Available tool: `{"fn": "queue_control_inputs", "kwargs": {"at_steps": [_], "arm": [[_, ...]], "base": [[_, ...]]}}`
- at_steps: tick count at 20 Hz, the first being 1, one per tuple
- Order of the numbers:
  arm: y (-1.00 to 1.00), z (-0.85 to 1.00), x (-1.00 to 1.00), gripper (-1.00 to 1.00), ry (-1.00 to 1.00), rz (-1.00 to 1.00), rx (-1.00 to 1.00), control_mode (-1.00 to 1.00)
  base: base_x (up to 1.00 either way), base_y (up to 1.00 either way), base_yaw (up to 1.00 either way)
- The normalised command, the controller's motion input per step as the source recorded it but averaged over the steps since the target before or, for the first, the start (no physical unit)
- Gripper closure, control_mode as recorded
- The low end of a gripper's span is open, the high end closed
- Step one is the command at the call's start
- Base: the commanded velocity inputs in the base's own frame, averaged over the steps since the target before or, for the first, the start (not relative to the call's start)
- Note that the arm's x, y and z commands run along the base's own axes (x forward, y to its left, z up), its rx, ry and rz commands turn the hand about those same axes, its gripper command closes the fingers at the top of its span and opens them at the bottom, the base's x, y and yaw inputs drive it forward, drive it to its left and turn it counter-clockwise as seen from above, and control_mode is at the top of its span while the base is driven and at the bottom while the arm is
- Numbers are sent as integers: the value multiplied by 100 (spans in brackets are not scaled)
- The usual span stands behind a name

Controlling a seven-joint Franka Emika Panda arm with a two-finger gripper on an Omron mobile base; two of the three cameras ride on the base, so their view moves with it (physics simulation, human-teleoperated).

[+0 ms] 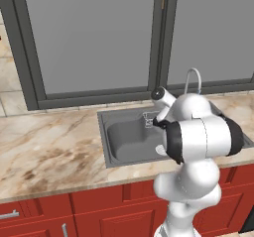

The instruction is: Soak the sponge with water for a few seconds and then drop it inside the sink.

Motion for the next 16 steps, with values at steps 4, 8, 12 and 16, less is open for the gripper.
{"fn": "queue_control_inputs", "kwargs": {"at_steps": [4, 8, 12, 16], "arm": [[-31, 3, 9, 100, 0, -8, 0, -100], [-41, 0, 13, 100, 0, -7, -1, -100], [-45, 0, 9, 100, 1, -8, -1, -100], [-40, 0, 11, 100, 2, -7, -2, -100]], "base": [[0, 0, 0], [0, 0, 0], [0, 0, 0], [0, 0, 0]]}}
